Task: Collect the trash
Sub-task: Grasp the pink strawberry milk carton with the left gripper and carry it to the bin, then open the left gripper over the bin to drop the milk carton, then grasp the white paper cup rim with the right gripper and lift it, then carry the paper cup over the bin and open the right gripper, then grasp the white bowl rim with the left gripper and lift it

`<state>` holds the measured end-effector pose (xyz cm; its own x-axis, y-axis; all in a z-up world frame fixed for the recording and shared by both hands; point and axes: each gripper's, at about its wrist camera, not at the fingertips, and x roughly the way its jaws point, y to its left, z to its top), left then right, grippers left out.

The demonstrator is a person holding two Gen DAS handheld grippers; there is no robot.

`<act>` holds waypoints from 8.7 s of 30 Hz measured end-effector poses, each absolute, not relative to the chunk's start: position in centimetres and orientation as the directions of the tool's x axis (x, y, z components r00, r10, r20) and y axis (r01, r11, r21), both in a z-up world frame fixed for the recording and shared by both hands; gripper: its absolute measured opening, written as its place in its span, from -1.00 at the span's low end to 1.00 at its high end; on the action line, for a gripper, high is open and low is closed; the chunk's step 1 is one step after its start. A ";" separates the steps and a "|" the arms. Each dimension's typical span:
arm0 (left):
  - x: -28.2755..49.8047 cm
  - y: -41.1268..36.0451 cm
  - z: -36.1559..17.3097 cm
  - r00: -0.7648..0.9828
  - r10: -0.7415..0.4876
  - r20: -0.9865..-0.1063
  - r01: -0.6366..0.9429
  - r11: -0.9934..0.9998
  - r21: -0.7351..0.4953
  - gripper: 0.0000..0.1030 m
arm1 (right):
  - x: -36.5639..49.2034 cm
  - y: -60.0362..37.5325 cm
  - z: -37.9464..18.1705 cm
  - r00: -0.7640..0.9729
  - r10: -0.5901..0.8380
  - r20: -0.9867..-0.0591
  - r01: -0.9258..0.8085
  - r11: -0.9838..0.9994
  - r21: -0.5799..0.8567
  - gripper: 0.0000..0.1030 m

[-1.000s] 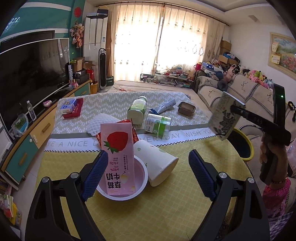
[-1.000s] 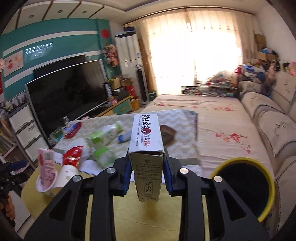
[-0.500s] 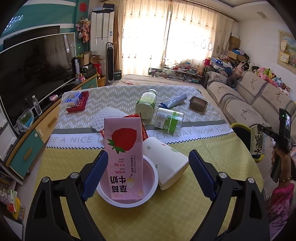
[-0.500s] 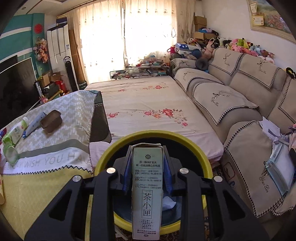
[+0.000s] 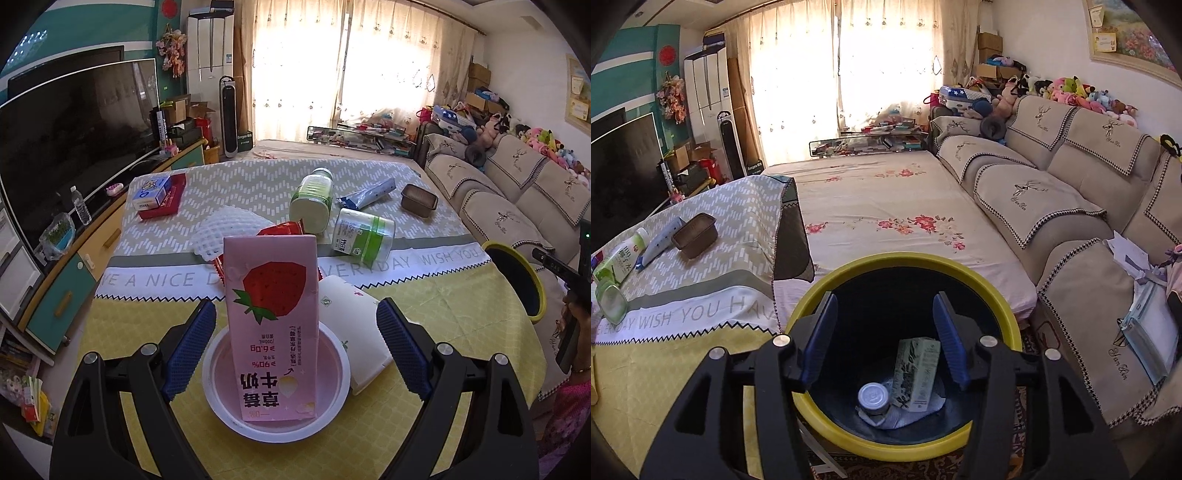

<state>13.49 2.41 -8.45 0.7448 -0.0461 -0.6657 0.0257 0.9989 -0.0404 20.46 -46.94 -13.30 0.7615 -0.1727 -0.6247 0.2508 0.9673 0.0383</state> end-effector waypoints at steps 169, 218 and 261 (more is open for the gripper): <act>6.5 4.6 -3.5 0.855 -0.036 -0.517 -0.027 0.993 -0.113 0.50 | 17.7 -36.5 -9.9 0.741 0.340 -0.578 -0.163 0.927 0.336 -0.94; 12.4 0.0 -12.4 0.657 -0.065 -0.751 0.078 0.997 -0.017 0.00 | 19.6 -47.1 -15.0 0.735 0.020 -0.678 0.234 0.930 0.282 -0.16; 16.3 -13.6 -7.0 0.672 -0.303 -0.675 0.420 0.907 0.011 -0.82 | 16.2 -51.9 -12.9 0.788 -0.059 -0.613 0.304 0.903 0.304 -0.15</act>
<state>16.28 -13.64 -7.03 0.6722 -0.3031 -0.6754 0.4202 0.9074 0.0110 16.22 -51.86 -12.89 0.7880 -0.0593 -0.6128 0.3043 0.9028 0.3038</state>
